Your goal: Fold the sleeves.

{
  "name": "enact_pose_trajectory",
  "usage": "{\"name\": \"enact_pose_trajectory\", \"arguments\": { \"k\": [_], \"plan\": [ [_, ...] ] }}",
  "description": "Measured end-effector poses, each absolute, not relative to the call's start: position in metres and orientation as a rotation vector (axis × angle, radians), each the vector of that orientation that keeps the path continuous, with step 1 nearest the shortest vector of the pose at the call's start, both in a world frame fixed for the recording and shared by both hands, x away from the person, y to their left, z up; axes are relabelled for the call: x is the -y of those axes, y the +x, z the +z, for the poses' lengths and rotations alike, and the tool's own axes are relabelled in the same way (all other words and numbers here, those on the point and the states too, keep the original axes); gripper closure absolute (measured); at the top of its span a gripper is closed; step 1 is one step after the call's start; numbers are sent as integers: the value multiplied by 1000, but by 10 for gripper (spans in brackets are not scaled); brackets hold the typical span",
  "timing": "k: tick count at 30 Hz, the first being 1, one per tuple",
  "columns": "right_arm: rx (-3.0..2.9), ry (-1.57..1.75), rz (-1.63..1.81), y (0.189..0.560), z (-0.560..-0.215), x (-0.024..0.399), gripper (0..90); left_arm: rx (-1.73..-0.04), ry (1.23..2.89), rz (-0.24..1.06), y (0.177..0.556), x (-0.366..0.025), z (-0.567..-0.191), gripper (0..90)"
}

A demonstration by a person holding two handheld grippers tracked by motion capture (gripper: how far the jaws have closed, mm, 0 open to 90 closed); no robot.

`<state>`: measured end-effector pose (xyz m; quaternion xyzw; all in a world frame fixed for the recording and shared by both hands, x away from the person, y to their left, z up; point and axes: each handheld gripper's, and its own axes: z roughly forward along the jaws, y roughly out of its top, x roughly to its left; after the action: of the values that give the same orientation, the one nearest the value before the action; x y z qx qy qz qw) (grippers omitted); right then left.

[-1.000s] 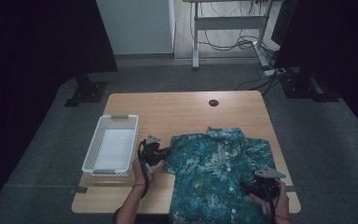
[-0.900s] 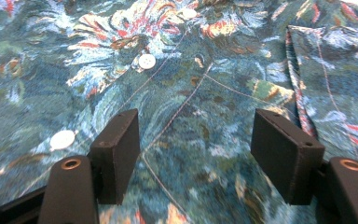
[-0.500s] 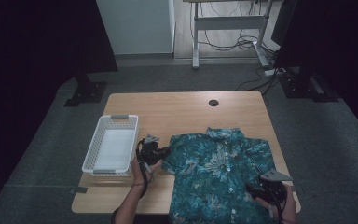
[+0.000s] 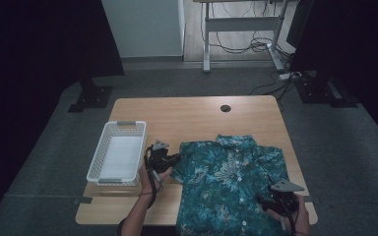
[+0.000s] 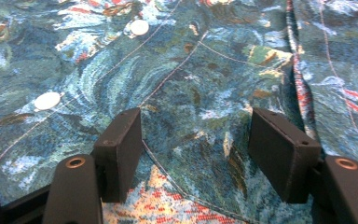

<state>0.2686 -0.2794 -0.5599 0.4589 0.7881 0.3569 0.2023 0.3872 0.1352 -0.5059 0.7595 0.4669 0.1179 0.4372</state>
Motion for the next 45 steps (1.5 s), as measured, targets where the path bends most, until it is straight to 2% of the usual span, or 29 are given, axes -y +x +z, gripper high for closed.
{"name": "enact_pose_trajectory", "arguments": {
  "k": [45],
  "plan": [
    [-2231,1226,1032,274,-561,247,352,-1092,1902,294,382,-118,-485,874]
  ]
}}
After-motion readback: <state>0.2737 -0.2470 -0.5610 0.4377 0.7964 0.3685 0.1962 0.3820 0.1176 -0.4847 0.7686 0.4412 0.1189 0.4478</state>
